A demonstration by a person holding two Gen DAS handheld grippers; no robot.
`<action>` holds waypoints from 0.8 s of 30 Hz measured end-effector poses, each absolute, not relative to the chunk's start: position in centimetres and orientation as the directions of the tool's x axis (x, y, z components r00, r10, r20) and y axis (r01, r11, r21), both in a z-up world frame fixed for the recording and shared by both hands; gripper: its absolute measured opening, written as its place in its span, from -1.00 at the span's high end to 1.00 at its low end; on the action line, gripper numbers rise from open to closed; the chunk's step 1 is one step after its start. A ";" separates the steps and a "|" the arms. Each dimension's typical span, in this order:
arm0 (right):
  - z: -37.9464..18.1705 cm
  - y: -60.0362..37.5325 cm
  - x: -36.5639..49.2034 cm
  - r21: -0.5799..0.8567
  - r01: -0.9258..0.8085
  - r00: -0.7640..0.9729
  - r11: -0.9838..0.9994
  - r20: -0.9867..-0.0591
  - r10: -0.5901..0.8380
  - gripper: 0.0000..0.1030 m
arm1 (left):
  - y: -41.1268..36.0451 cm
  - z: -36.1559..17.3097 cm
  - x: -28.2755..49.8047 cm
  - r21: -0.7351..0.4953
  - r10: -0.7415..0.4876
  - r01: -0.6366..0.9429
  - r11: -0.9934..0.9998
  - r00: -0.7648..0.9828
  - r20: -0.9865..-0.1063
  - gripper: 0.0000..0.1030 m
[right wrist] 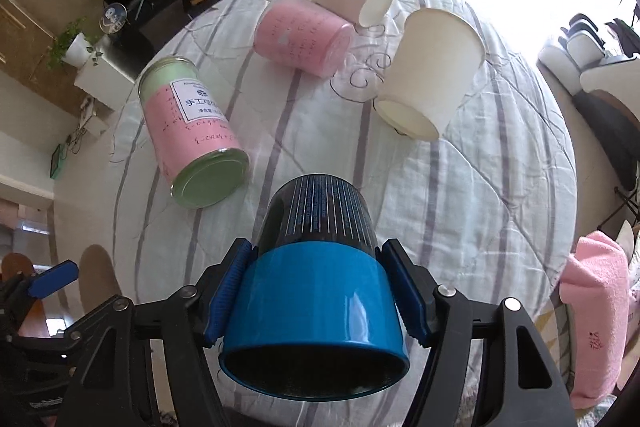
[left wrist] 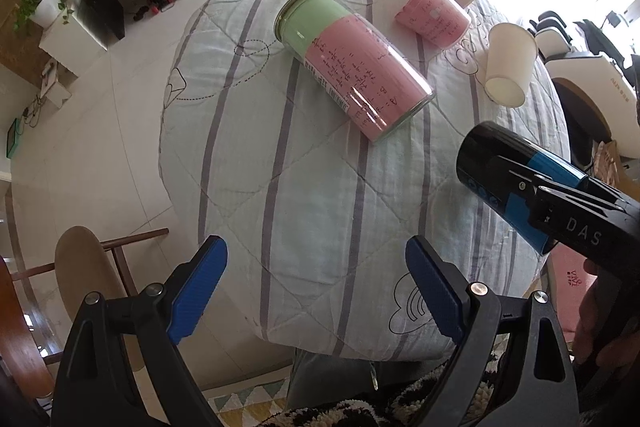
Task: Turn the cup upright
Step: 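Rotate the held can with the right tool so its open end faces up, then lower the upright can onto the quilt and open the right tool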
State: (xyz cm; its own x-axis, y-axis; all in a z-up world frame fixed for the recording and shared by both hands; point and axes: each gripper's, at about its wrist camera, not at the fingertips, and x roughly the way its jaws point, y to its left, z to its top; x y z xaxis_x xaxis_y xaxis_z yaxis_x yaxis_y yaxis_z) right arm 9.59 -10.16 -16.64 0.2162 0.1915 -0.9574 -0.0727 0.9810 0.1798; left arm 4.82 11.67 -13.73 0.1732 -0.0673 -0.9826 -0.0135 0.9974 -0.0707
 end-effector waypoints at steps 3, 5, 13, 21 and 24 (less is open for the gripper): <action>-16.4 -10.2 9.9 0.125 -0.098 0.158 0.987 -0.978 0.139 -0.33 | 11.7 -13.5 4.8 -0.073 -0.069 -0.018 0.997 0.179 -0.981 -0.79; -16.7 -9.7 10.5 0.096 -0.143 0.107 0.985 -0.988 0.112 -0.33 | 11.8 -13.5 4.7 -0.079 -0.074 -0.023 0.997 0.179 -0.981 -0.79; -17.5 -8.6 13.9 0.094 -0.152 0.150 0.984 -0.982 0.117 -0.33 | 12.0 -14.3 4.5 -0.077 -0.069 -0.047 0.996 0.159 -0.985 -0.79; -17.6 -8.8 14.6 0.113 -0.142 0.141 0.983 -0.981 0.133 -0.33 | 12.5 -14.2 4.9 -0.083 -0.070 -0.068 0.994 0.166 -0.984 -0.79; -17.4 -8.5 14.8 0.164 -0.146 0.137 0.976 -0.973 0.184 -0.50 | 12.3 -14.1 4.9 -0.088 -0.077 -0.062 0.994 0.169 -0.983 -0.79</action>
